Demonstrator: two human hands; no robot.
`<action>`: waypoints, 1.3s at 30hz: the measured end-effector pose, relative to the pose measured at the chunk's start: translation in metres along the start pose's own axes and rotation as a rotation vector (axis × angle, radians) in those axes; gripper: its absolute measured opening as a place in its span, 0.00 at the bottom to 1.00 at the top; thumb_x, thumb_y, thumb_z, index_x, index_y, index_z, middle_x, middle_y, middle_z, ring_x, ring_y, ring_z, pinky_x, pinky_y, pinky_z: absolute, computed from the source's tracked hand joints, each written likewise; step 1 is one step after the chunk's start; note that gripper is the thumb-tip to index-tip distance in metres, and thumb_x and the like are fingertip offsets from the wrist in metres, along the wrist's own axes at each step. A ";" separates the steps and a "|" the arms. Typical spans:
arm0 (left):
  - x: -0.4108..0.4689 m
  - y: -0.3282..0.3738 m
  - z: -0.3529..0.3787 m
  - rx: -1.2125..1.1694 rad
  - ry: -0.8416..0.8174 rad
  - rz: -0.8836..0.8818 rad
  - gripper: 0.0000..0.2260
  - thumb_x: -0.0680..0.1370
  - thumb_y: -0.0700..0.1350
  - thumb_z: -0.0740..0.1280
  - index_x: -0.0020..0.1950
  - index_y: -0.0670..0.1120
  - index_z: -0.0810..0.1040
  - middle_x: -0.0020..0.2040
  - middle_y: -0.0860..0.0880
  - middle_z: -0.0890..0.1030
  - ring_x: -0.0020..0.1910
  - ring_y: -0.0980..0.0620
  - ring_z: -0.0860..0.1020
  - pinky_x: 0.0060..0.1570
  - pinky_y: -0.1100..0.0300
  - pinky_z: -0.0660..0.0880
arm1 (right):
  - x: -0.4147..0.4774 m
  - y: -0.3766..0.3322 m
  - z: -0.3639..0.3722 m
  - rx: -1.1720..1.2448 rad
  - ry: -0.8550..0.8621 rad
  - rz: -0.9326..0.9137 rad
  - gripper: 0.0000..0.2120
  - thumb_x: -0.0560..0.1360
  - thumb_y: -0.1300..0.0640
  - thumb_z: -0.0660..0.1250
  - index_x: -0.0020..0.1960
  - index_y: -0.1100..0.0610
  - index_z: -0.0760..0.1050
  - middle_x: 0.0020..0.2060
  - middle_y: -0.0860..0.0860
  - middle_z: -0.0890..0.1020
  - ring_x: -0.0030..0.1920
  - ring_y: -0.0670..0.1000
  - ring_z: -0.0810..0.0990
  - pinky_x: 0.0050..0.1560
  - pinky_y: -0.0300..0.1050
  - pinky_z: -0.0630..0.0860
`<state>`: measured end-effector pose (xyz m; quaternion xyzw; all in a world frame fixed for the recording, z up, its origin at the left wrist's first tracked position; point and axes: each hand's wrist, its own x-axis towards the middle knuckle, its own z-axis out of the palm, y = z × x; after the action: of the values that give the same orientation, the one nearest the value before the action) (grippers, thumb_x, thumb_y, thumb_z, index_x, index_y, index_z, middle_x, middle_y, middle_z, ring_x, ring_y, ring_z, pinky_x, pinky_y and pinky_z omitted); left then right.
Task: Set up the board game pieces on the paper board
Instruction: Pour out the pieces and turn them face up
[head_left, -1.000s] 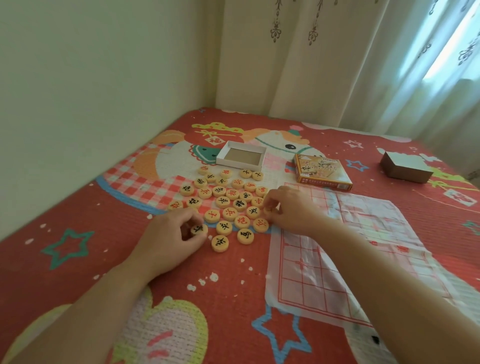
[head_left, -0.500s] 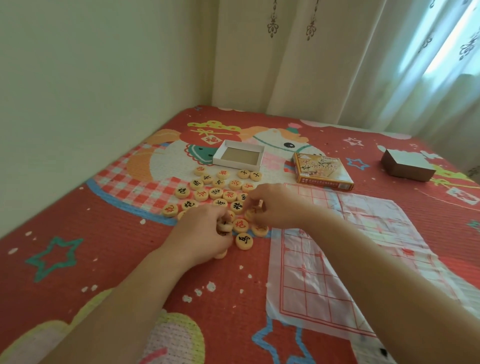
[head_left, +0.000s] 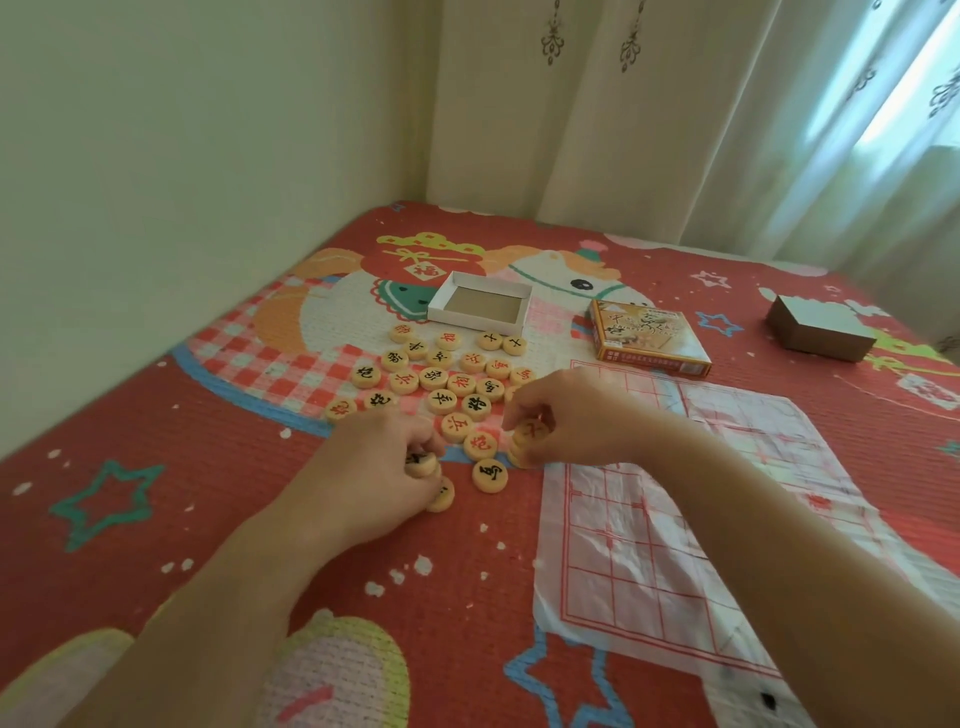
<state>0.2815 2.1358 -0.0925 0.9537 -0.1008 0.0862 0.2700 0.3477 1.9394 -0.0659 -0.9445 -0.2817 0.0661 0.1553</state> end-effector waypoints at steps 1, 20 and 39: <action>-0.001 0.003 0.001 0.018 -0.026 0.017 0.08 0.72 0.44 0.68 0.51 0.50 0.82 0.43 0.58 0.75 0.39 0.63 0.71 0.35 0.77 0.63 | -0.001 0.000 0.001 -0.016 -0.009 -0.002 0.12 0.69 0.57 0.70 0.52 0.52 0.79 0.36 0.43 0.75 0.36 0.42 0.71 0.39 0.38 0.70; 0.005 -0.001 -0.003 0.038 -0.137 -0.089 0.08 0.73 0.45 0.68 0.51 0.50 0.79 0.43 0.56 0.71 0.40 0.59 0.70 0.35 0.67 0.65 | 0.050 -0.021 -0.004 -0.041 -0.029 -0.026 0.12 0.70 0.61 0.68 0.54 0.53 0.78 0.37 0.43 0.71 0.40 0.45 0.70 0.33 0.32 0.65; 0.053 -0.009 -0.005 0.258 -0.257 -0.011 0.13 0.73 0.39 0.67 0.56 0.49 0.79 0.53 0.49 0.76 0.53 0.51 0.74 0.44 0.63 0.66 | 0.042 -0.030 -0.007 0.009 -0.265 0.016 0.09 0.70 0.60 0.69 0.48 0.53 0.72 0.42 0.49 0.76 0.36 0.50 0.80 0.33 0.41 0.77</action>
<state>0.3346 2.1383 -0.0809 0.9841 -0.1172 -0.0259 0.1306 0.3686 1.9846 -0.0510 -0.9291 -0.2919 0.1928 0.1201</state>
